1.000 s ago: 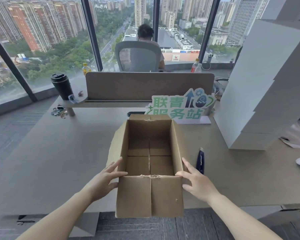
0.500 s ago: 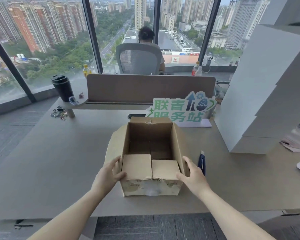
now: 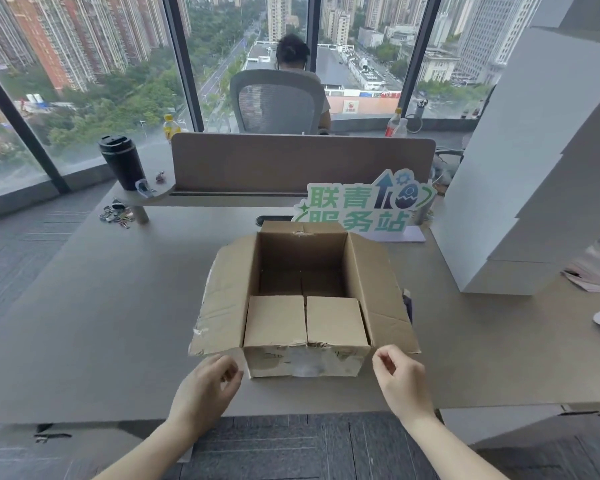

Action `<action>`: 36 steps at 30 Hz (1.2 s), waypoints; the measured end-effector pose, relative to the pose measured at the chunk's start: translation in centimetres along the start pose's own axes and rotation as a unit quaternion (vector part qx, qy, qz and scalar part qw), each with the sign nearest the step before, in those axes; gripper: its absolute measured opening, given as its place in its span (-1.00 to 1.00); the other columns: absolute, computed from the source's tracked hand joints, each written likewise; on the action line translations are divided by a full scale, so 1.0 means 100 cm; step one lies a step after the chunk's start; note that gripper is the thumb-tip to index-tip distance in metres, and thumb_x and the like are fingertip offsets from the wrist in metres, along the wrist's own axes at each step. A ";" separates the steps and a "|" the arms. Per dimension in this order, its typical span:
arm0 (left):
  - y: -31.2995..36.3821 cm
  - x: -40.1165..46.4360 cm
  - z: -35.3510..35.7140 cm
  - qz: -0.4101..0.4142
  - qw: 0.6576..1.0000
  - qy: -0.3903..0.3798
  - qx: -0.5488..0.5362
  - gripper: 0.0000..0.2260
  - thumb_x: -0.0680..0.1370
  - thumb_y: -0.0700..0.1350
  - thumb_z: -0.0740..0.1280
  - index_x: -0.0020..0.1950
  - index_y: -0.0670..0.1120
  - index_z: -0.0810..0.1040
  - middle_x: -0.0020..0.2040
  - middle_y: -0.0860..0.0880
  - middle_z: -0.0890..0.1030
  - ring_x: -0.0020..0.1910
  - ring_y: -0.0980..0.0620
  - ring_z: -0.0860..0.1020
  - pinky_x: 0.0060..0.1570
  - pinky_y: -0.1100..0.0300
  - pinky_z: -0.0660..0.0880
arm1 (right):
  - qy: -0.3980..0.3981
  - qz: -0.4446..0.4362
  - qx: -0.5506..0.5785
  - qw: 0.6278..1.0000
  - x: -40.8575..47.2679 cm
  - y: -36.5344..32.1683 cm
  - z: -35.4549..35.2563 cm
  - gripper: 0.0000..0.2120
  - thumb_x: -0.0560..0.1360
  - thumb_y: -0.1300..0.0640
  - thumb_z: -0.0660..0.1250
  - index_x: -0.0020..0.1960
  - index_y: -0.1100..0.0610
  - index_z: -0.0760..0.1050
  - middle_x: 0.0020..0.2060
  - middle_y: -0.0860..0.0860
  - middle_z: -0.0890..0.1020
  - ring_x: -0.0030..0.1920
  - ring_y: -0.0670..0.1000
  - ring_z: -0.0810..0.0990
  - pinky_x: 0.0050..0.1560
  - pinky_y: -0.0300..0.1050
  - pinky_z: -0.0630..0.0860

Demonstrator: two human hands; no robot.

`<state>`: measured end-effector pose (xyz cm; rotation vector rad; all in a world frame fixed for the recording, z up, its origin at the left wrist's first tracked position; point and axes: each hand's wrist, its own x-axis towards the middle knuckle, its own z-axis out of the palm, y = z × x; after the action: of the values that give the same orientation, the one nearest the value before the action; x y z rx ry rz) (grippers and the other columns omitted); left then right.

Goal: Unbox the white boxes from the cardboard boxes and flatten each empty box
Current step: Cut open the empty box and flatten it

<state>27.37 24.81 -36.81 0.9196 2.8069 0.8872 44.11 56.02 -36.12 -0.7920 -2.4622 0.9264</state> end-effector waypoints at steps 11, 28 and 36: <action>0.031 0.008 0.022 -0.260 0.903 -0.085 -0.330 -0.50 0.58 -0.22 0.25 0.52 0.04 0.31 0.38 -0.05 0.48 0.46 -0.02 0.34 0.27 0.11 0.31 | -0.121 0.214 0.188 0.951 -0.011 -0.020 0.014 -0.51 0.57 0.24 0.28 0.49 0.07 0.36 0.39 -0.08 0.48 0.41 -0.06 0.41 0.46 -0.04 0.30; 0.104 0.095 -0.111 -0.077 0.873 -0.023 -0.481 -0.74 0.61 -0.02 0.25 0.26 0.22 0.49 0.11 0.34 0.62 0.11 0.39 0.55 0.16 0.25 0.45 | 0.029 0.036 0.331 0.942 0.077 -0.127 -0.063 -0.60 0.58 0.15 0.22 0.40 0.14 0.48 0.29 -0.06 0.58 0.27 -0.18 0.52 0.28 -0.32 0.42; 0.085 0.098 -0.096 -0.039 0.873 -0.072 -0.480 -0.12 0.26 0.47 0.38 0.52 0.19 0.27 0.41 0.22 0.45 0.39 0.21 0.40 0.36 0.13 0.32 | -0.069 0.028 0.349 0.934 0.078 -0.114 -0.052 -0.23 0.43 -0.40 0.27 0.53 -0.05 0.27 0.34 -0.28 0.49 0.33 -0.30 0.42 0.32 -0.41 0.28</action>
<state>21.68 31.06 -23.06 0.6315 1.8171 1.8161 36.74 56.20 -23.33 -0.5484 -1.9768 1.7794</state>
